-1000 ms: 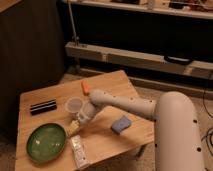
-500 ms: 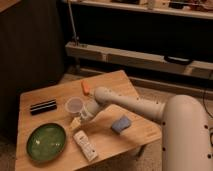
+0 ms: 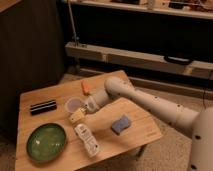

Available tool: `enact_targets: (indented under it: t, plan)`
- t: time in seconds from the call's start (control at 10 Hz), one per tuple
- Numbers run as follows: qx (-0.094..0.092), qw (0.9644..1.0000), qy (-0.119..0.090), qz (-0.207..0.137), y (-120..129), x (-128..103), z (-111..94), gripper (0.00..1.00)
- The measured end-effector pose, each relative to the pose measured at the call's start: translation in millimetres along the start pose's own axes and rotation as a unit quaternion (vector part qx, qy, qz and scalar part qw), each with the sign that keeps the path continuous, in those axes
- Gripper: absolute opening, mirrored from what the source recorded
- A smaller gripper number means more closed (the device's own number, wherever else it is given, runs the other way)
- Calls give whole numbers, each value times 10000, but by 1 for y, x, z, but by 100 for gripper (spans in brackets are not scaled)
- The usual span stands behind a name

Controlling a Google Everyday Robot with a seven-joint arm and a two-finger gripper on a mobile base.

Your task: Stand the bottle upright

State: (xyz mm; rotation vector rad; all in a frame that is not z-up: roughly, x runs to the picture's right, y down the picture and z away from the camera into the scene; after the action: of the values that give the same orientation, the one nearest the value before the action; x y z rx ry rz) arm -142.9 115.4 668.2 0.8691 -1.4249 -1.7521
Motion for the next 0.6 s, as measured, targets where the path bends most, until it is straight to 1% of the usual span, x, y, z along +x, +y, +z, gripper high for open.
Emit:
enact_targets:
  t: [0.1, 0.2, 0.3, 0.4, 0.5, 0.6]
  plan:
    - [91, 9991, 231, -331, -13, 4, -13, 4]
    - [179, 9959, 527, -709, -23, 7, -24, 4]
    - [319, 9879, 1028, -1116, -31, 8, -29, 4]
    - [404, 9798, 1419, -1348, -33, 6, -32, 4]
    - [449, 9722, 1648, -1599, -33, 3, -30, 4]
    - [357, 9633, 1736, -2015, -33, -2, -22, 4]
